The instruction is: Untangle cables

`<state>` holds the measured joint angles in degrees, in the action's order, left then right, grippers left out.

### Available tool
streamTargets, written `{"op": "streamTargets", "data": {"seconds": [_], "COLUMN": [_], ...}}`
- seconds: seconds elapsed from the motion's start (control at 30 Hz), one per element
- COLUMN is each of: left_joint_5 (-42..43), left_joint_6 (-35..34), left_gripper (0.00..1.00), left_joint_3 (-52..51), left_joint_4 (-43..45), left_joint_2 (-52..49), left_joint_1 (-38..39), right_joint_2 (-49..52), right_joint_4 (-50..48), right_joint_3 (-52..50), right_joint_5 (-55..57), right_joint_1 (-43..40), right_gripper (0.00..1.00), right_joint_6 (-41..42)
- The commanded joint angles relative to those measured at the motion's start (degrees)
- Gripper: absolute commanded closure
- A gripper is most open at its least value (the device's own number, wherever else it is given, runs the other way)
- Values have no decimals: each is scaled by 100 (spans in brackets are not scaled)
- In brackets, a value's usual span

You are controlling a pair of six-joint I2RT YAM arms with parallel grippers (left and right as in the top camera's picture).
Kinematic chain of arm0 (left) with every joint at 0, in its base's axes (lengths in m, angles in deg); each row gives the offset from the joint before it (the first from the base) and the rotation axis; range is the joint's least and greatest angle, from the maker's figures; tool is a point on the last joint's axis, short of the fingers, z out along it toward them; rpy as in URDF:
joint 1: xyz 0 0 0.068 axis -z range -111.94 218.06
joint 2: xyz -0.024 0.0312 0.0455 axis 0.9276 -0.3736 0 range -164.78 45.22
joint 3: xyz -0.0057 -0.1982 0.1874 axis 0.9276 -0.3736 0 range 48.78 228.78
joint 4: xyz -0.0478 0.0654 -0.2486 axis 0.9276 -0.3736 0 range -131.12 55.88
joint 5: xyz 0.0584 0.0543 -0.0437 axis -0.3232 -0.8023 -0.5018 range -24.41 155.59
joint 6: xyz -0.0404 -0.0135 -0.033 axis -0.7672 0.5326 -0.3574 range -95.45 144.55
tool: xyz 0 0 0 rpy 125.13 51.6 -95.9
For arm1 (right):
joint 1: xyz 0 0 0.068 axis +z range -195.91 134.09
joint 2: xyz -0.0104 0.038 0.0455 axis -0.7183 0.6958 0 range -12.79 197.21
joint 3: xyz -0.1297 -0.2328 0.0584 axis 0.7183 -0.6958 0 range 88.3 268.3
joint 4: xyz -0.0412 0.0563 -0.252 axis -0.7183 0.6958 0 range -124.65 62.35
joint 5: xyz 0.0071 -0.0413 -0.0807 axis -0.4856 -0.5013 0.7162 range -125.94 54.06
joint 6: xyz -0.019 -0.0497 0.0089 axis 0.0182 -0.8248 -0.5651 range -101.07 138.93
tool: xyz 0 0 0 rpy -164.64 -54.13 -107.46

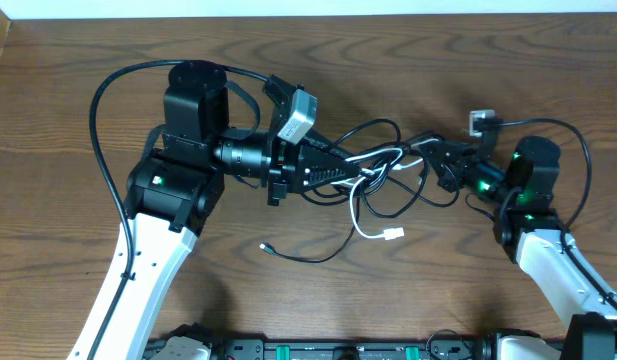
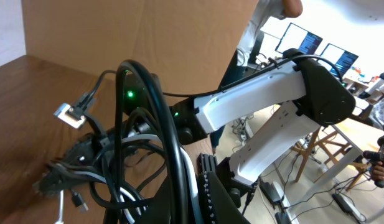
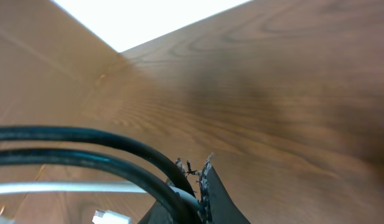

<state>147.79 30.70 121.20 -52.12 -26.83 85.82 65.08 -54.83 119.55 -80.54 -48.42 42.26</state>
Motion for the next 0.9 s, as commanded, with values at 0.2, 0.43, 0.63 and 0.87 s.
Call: {"op": "streamTargets", "data": {"seconds": [0.2, 0.43, 0.63, 0.87], "left_joint_5": [713, 713, 715, 713], "left_joint_6": [-55, -612, -951, -990], "left_gripper": [92, 92, 92, 92], "left_joint_3": [92, 92, 92, 92], "left_joint_4": [55, 55, 52, 33], "left_joint_2": [175, 175, 175, 175], "left_joint_1": [-560, -1486, -2103, -2173], "right_joint_2": [111, 111, 111, 111], "right_joint_4": [1156, 1534, 1637, 1637], "right_joint_3": [-28, -28, -28, -28], "right_joint_5": [1622, 1622, 1617, 1617], "right_joint_1": [-1034, -1434, -1543, -1541], "right_gripper": [99, 99, 99, 96], "right_joint_6": [278, 278, 358, 409]}}
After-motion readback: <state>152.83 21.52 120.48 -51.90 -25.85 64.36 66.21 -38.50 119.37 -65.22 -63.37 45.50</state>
